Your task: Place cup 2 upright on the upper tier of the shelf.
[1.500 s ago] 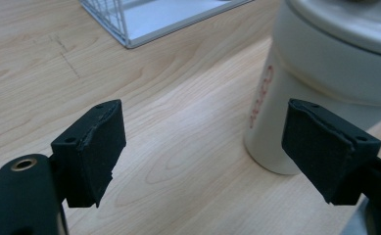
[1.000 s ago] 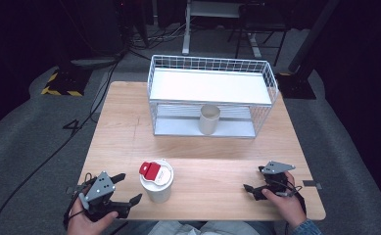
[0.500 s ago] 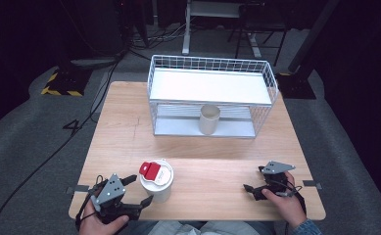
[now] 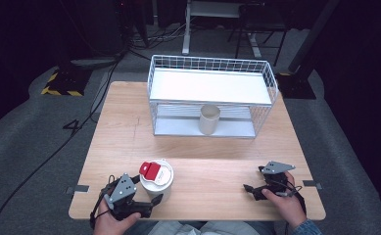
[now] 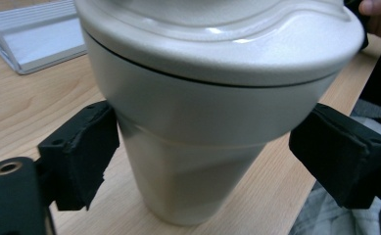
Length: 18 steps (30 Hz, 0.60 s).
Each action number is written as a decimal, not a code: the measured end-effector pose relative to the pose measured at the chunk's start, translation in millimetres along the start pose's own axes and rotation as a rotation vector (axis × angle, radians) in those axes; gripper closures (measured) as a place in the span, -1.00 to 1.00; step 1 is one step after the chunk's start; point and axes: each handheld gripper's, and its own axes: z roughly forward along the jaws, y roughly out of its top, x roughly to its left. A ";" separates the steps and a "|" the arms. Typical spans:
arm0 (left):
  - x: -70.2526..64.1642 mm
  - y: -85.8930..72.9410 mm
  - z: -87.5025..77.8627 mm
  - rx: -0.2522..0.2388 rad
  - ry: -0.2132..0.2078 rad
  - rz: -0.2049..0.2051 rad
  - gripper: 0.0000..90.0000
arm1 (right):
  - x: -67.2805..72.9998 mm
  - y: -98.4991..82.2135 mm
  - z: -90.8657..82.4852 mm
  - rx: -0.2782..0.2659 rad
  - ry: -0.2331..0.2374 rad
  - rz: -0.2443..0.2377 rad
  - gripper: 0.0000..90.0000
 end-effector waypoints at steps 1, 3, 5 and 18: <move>0.0 0.0 0.0 0.000 0.000 0.000 -0.75 | 0.0 0.0 0.0 0.000 0.000 0.000 -0.94; -1.5 -0.7 3.8 -0.008 0.013 -0.007 -0.75 | 0.0 0.0 0.0 0.000 0.000 0.000 -0.94; -1.9 -1.6 6.9 -0.016 0.020 -0.007 -0.76 | 0.0 0.0 0.0 0.000 0.000 0.000 -0.94; -5.2 -5.9 27.8 -0.034 0.062 -0.024 -0.75 | -0.1 0.0 0.0 0.000 0.000 0.000 -0.94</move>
